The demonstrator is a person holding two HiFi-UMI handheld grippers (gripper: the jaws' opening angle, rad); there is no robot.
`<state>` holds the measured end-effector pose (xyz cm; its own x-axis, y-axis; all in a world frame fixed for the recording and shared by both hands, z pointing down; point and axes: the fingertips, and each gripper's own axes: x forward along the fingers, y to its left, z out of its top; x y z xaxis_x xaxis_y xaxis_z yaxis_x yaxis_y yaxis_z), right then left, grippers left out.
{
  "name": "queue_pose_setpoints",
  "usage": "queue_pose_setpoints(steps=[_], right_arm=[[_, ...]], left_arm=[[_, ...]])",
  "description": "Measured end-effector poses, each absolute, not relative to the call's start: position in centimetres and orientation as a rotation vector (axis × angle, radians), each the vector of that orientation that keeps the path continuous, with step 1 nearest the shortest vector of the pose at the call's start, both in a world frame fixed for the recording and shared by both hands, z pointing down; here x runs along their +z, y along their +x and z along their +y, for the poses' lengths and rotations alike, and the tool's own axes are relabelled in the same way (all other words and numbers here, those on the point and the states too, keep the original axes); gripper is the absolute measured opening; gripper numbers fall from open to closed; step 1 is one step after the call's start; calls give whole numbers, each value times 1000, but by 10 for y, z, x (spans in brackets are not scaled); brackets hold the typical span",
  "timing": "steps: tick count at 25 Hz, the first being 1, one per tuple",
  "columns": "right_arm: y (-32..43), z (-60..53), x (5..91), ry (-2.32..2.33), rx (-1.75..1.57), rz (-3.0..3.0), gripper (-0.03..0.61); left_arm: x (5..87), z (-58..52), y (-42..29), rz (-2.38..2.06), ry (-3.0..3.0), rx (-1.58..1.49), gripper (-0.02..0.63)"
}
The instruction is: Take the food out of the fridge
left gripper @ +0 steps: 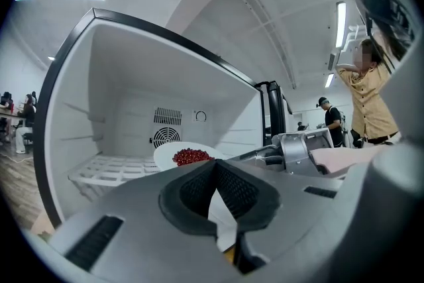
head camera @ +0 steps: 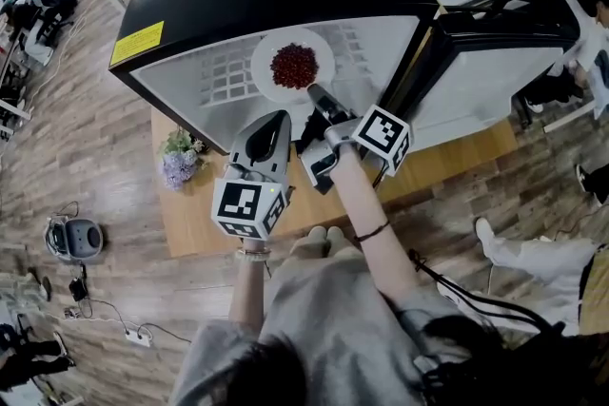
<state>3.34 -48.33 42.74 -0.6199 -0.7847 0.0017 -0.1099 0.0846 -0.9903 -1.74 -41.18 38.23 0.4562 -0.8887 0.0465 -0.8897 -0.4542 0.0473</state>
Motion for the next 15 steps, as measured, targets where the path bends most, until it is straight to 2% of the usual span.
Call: queue_pose_setpoints(steps=[15], right_arm=[[46,-456,415,-897,-1589,1835,17]], left_arm=[[373,-398,-18,-1603,2654,2,8]])
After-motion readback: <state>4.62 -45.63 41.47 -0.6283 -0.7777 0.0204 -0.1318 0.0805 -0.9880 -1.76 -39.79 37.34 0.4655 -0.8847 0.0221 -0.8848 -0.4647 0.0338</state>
